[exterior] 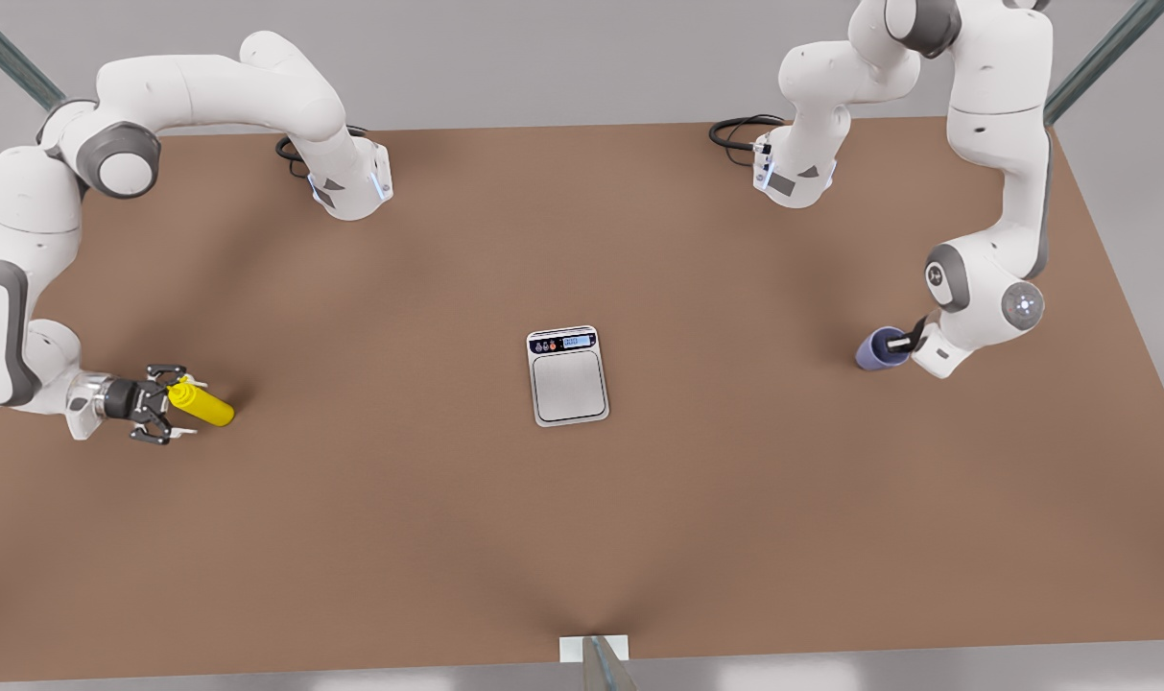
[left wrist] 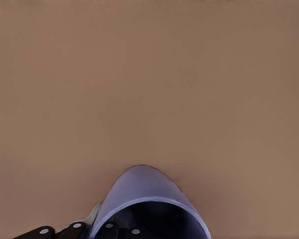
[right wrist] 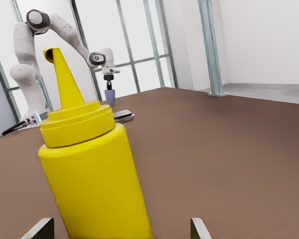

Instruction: Move cup to the weight, pick up sauce bottle, pour sauce

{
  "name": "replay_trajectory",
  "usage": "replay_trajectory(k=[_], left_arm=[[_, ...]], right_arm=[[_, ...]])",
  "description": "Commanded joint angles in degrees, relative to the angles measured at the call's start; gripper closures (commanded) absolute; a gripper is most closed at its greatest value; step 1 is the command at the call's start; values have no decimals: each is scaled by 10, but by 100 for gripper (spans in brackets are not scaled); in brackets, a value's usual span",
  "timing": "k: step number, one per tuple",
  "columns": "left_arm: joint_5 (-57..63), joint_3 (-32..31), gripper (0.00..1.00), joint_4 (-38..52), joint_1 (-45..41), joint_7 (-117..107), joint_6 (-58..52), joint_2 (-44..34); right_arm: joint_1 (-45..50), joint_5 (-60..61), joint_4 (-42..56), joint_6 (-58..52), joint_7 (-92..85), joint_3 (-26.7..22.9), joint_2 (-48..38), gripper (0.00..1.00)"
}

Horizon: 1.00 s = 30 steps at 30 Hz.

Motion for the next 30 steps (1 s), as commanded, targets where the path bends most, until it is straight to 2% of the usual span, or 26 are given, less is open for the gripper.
replay_trajectory(k=[1,3,5,10,12,14,17,20,23,25,27,30], left_arm=[[-26,-6,79,4,-1,-8,-2,-4],[-26,-19,79,28,-9,-22,-5,-10],[-26,-60,79,60,-10,-63,-5,-5],[-120,-68,79,154,-126,-146,-26,45],[-120,-68,79,174,-210,-249,-38,48],[-128,-68,79,191,-276,-348,-39,48],[-149,-68,79,256,-356,-494,-39,88],[-171,-68,79,298,-418,-574,-38,123],[-178,-68,79,342,-441,-621,-38,153],[-178,-68,79,364,-459,-655,-38,178],[-176,-68,79,387,-470,-676,-35,198],[-176,-68,79,387,-473,-677,-31,210]], right_arm=[[2,1,0,-1,2,0,-1,0],[2,0,-4,-3,2,0,-1,0],[3,4,-10,-5,3,3,-2,0],[5,5,-31,-6,30,4,-4,0],[11,4,-33,-6,31,4,-4,27],[13,4,-36,-5,32,4,-5,39],[13,3,-37,-5,32,4,-5,48],[17,-1,-36,-4,34,4,-5,50],[30,-8,-33,-6,54,4,-12,51],[38,-11,-33,-9,75,5,-28,51],[58,-32,-25,-14,131,12,-81,51],[120,-79,66,-10,243,34,-91,51]])
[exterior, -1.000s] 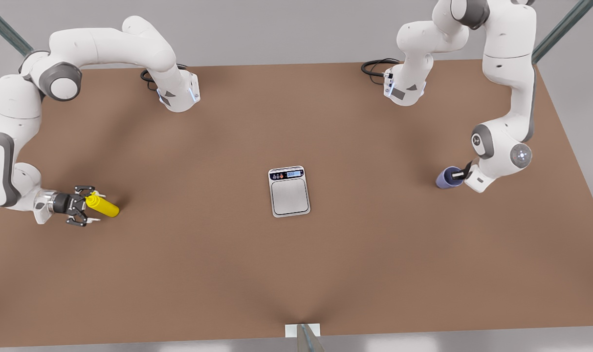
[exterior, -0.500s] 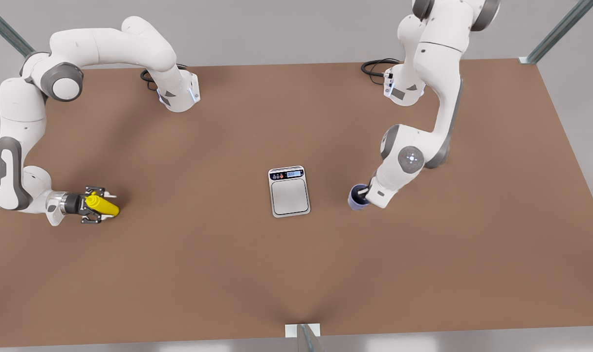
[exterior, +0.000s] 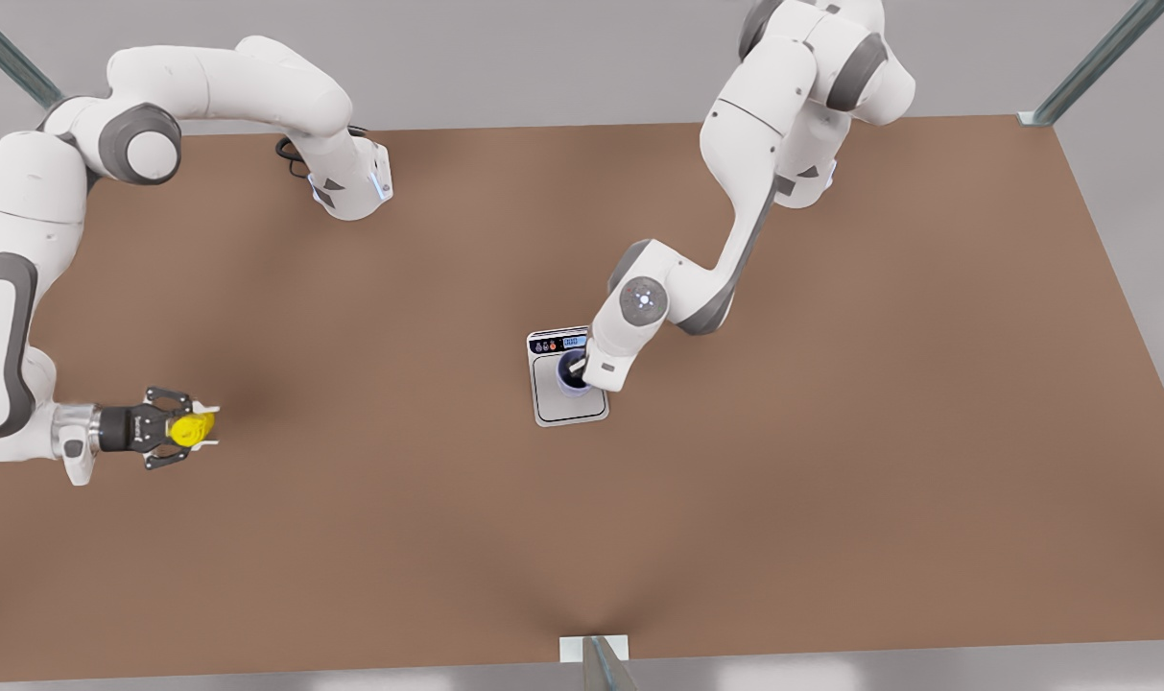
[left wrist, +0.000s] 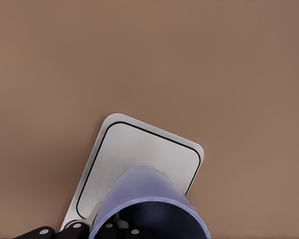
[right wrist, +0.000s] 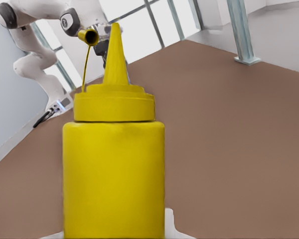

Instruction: Move cup to the weight, pick up sauce bottle, pour sauce

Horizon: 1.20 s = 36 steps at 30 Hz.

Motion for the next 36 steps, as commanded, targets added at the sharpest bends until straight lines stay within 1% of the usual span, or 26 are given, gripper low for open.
replay_trajectory(k=[1,3,4,5,6,10,14,16,19,20,21,22,23,24,25,26,27,28,29,30,31,32,33,34,35,36], left_arm=[[-15,0,79,0,0,1,2,0],[-15,0,79,0,0,2,3,1],[-15,0,79,0,-1,2,3,4],[-15,0,42,0,0,1,3,4],[-15,0,0,0,0,-9,16,5],[-14,0,0,0,-1,-18,18,9],[-14,0,0,0,0,-18,18,9],[-14,0,0,16,1,-17,18,8],[-15,0,0,17,1,-17,18,8],[-15,1,0,18,1,-18,18,6],[-17,3,0,25,1,-18,18,3],[-18,7,0,33,4,-22,12,-5],[-18,16,0,33,5,-22,-4,-18],[-19,26,0,33,6,-22,-34,-36],[-22,44,0,34,6,-21,-70,-56],[-28,75,0,45,6,-20,-120,-82],[-48,135,0,97,6,-14,-209,-85],[-52,191,0,174,57,55,-342,-84],[-54,191,0,234,153,142,-426,-84],[-50,191,0,259,225,231,-455,-84],[44,193,0,263,236,355,-454,-81],[126,192,0,261,224,461,-457,-77],[171,192,0,245,215,569,-490,-75],[171,195,0,249,221,575,-535,-103],[172,190,0,221,245,574,-535,-156],[196,106,0,159,313,568,-524,-251]], right_arm=[[9,-6,7,0,16,0,-3,51],[54,-32,28,6,57,-1,-20,51],[81,-55,77,6,95,0,-21,51],[98,-58,80,6,108,-1,-22,51],[117,-71,88,6,120,-2,-25,51],[197,-100,90,51,154,-2,-48,51],[268,-147,89,66,210,-2,-77,50],[318,-185,89,83,240,-1,-84,50],[364,-193,88,90,273,0,-100,50],[364,-196,67,90,270,7,-123,50],[364,-202,27,91,267,11,-153,50],[359,-202,-21,113,265,27,-184,50],[357,-200,-113,169,248,31,-242,50],[357,-196,-189,217,227,35,-287,50],[357,-196,-193,222,221,43,-287,50],[364,-196,-194,228,220,44,-286,50],[364,-196,-193,231,221,51,-286,50],[364,-196,-193,238,221,55,-286,50],[365,-196,-193,238,221,55,-286,50],[378,-197,-192,249,226,55,-286,50],[393,-198,-191,263,230,55,-286,50],[403,-202,-190,269,246,55,-285,50],[419,-203,-190,285,251,55,-284,50],[433,-205,-190,299,270,55,-282,50],[448,-206,-190,309,275,55,-282,50],[465,-222,-190,323,298,55,-281,50]])
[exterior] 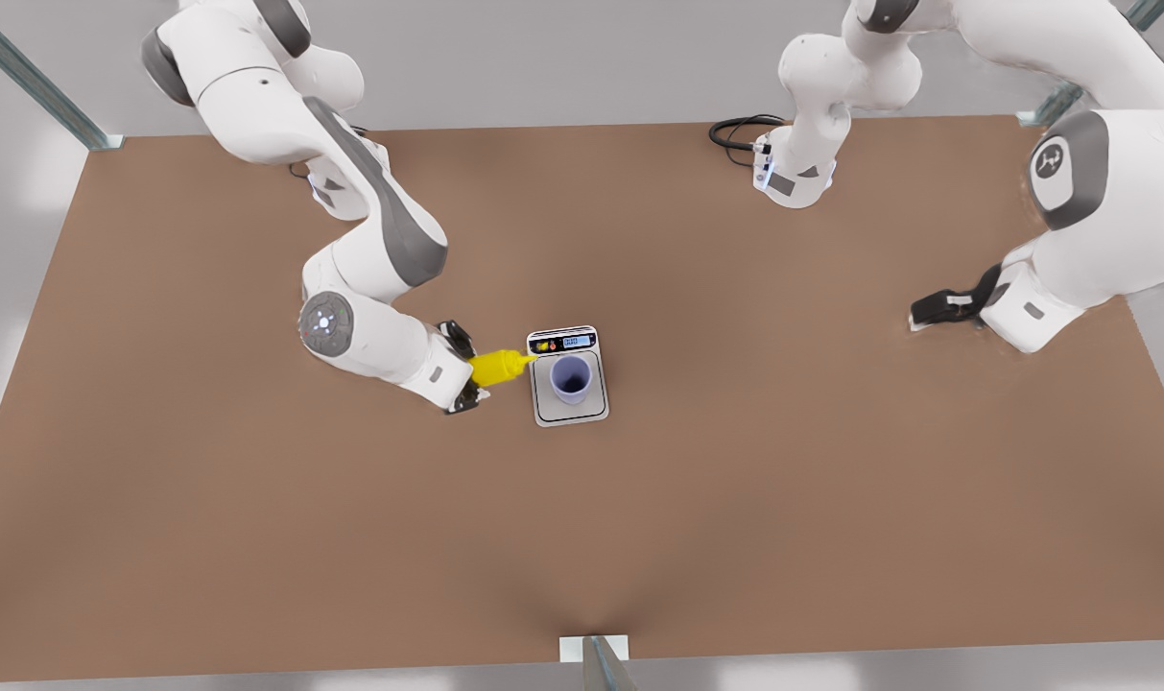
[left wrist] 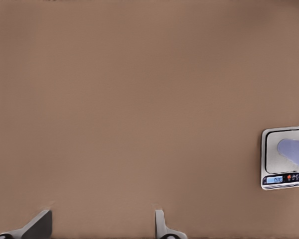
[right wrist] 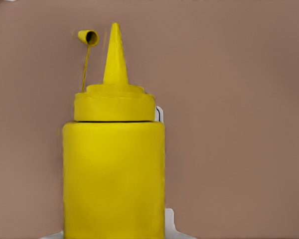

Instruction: Move cup to the weight, pick up sauce bottle, pour sauce

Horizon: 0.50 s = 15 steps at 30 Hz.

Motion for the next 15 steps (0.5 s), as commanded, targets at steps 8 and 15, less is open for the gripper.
replay_trajectory(k=[8,15], left_arm=[[88,-12,0,-129,3,-5,116,-29],[88,-12,0,-129,3,-5,115,-26]], right_arm=[[13,-8,1,25,21,-2,13,50],[-159,244,3,-104,-190,0,12,50]])
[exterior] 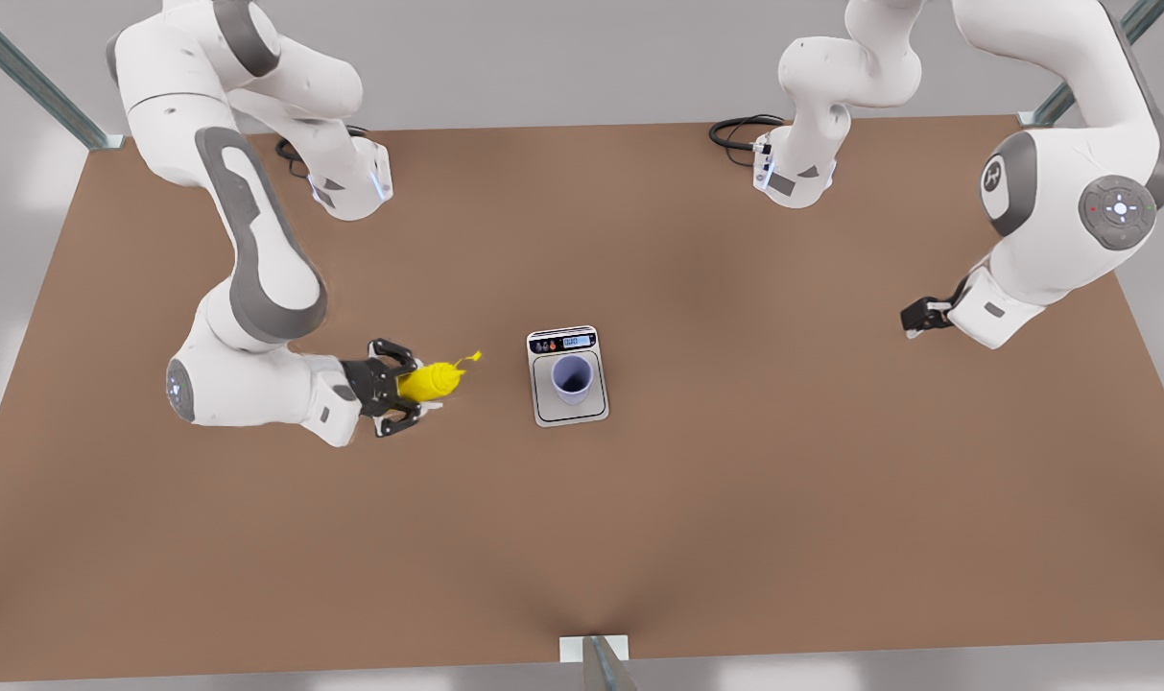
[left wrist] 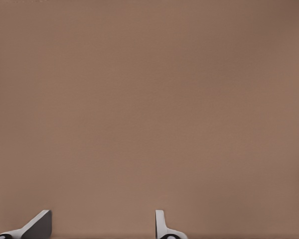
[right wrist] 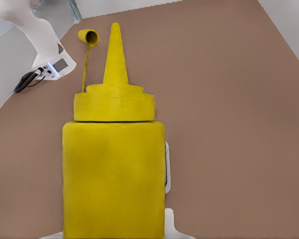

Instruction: Move cup to the weight, pick up sauce bottle, pour sauce

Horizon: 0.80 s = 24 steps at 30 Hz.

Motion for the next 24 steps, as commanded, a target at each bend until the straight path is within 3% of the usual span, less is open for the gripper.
replay_trajectory(k=[1,6,12,24], left_arm=[[1,0,0,0,-1,0,0,0],[2,-3,0,0,0,0,0,1],[2,-4,0,1,0,0,1,3],[1,-4,0,1,0,0,1,9]], right_arm=[[-5,10,-1,-5,-11,0,1,50],[-81,166,-26,-58,-194,0,91,50],[-114,190,-23,-59,-409,-1,238,50],[-120,216,-14,-76,-501,-3,354,50]])
